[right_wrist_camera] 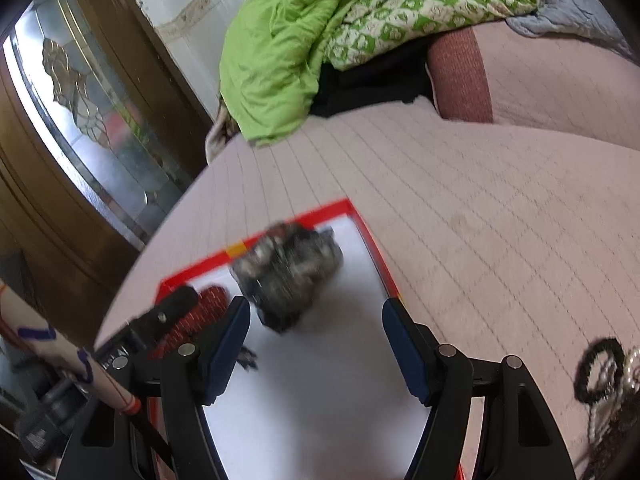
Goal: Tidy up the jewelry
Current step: 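Open the right tool to drop the grey scrunchie into the tray, then move the right tool to the white polka-dot scrunchie and grasp it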
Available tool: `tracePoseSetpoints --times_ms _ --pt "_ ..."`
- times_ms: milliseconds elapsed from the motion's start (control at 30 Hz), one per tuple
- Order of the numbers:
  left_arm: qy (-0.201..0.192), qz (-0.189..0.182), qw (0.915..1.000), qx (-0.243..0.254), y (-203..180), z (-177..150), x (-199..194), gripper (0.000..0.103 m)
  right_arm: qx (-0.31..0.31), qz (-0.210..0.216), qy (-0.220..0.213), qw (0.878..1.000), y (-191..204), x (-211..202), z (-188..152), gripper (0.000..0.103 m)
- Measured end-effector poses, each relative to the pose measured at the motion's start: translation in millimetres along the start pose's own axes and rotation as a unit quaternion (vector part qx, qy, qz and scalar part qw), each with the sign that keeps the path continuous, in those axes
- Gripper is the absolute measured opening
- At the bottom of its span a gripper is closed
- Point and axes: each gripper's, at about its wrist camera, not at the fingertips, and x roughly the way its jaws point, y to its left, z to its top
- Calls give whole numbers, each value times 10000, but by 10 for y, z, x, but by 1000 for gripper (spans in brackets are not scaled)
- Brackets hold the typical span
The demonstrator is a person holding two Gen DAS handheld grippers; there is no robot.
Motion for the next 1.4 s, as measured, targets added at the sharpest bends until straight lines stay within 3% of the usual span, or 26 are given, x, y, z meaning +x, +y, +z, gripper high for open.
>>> tracePoseSetpoints --times_ms 133,233,400,567,767,900,1067,1100,1167,1300,1400 --pt "-1 6 10000 27 21 -63 7 69 59 34 83 9999 -42 -34 -135 73" --pt "263 -168 9995 30 20 -170 67 69 50 64 30 10000 -51 -144 -214 73" --pt "398 -324 9973 520 -79 -294 26 69 189 182 -121 9996 -128 -432 -339 73" --pt "574 -332 9913 1135 -152 -443 -6 69 299 146 -286 9990 -379 -874 -518 73" --pt "662 -293 9894 1260 -42 -571 -170 69 566 -15 -565 9968 -834 -1383 -712 73" --pt "419 -132 9893 1388 -42 -663 -399 69 556 -332 -854 9942 -1137 -1765 -831 73" --pt "-506 -194 9874 1485 -263 -760 -945 70 795 -610 -1192 9878 -1505 -2110 -906 73" --pt "-711 -274 9852 1535 -363 -817 -1079 71 908 -636 -1250 9859 -1588 -2157 -913 73" --pt "-903 -479 9812 1640 -548 -929 -1230 83 1148 -760 -1342 9813 -1769 -2252 -942 73" --pt "-753 -884 9685 2203 -1056 -1203 -1284 84 1722 -939 -1195 9733 -2116 -2291 -1037 73" --pt "-612 -953 9558 2714 -1415 -1379 -1221 84 1962 -1053 -964 9701 -2302 -2250 -1087 73"
